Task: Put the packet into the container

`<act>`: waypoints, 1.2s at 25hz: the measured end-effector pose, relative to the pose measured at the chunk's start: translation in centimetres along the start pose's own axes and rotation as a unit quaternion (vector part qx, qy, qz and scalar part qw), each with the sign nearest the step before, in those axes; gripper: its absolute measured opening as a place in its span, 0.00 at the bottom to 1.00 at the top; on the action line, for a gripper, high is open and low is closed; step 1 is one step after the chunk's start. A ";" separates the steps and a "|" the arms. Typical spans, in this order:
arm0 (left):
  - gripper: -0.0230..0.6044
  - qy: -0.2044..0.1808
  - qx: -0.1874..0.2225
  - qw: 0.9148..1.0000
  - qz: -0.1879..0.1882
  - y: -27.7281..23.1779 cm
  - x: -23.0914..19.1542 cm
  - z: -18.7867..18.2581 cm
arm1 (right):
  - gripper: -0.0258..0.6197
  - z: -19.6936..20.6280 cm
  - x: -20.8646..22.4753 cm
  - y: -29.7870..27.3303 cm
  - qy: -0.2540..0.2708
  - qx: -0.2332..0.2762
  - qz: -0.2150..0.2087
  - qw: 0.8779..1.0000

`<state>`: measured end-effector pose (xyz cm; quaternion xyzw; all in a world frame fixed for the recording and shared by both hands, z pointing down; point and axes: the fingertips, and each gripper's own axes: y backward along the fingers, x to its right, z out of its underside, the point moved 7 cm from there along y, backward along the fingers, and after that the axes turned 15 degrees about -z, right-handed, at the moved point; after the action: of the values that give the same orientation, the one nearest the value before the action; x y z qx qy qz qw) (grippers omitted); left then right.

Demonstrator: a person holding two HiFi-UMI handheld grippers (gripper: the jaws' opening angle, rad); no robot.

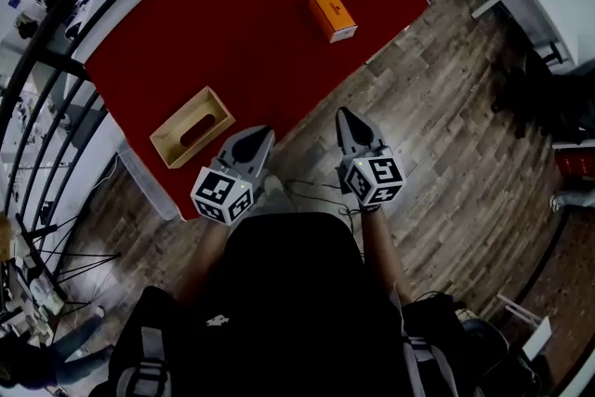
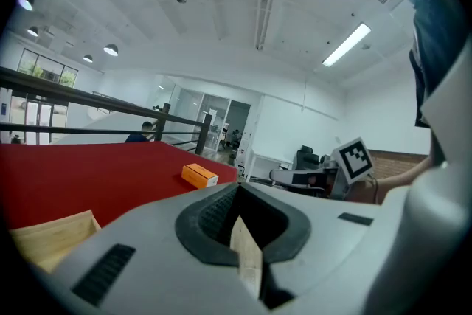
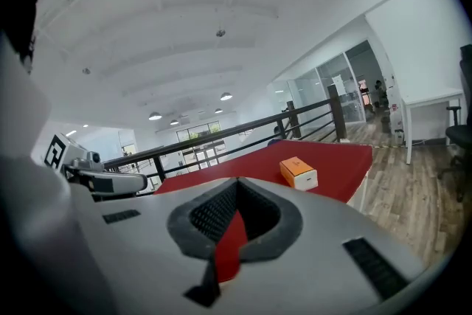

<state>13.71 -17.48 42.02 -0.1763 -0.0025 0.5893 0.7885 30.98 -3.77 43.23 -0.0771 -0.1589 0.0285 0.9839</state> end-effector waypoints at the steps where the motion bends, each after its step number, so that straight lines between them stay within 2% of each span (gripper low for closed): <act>1: 0.05 0.000 -0.002 1.000 0.000 -0.4 -0.3 0.1 | 0.07 0.0 0.4 -0.4 0.004 -0.004 0.003 1.000; 5: 0.05 0.012 -0.018 1.000 -0.004 -1.6 -0.2 0.6 | 0.08 0.2 2.4 -1.3 0.011 -0.025 0.010 1.000; 9: 0.05 0.015 -0.034 0.999 -0.012 -4.5 -0.2 0.9 | 0.08 0.4 6.7 -3.5 0.012 -0.041 0.012 0.999; 10: 0.05 0.018 -0.038 0.999 -0.013 -5.0 -0.2 1.1 | 0.12 0.6 7.9 -4.1 0.008 -0.042 0.012 0.999; 12: 0.05 0.024 -0.049 0.998 -0.021 -5.4 0.0 1.6 | 0.35 1.1 10.1 -5.2 -0.004 -0.045 0.015 0.999; 18: 0.05 0.024 -0.088 0.995 -0.051 -7.1 2.0 3.8 | 0.66 2.2 19.1 -9.1 -0.004 -0.073 0.047 0.996; 24: 0.05 0.038 -0.106 0.990 -0.089 -7.0 0.8 5.0 | 0.75 3.3 24.7 -15.7 0.005 -0.106 0.072 0.992; 30: 0.05 0.059 -0.113 0.985 -0.117 -7.2 -0.7 5.6 | 0.85 4.0 27.4 -20.2 0.005 -0.126 0.066 0.990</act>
<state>19.03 -18.37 49.48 -0.2969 -0.0429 0.4779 0.8256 56.34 -20.91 58.70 -0.2111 -0.1504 0.0725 0.9631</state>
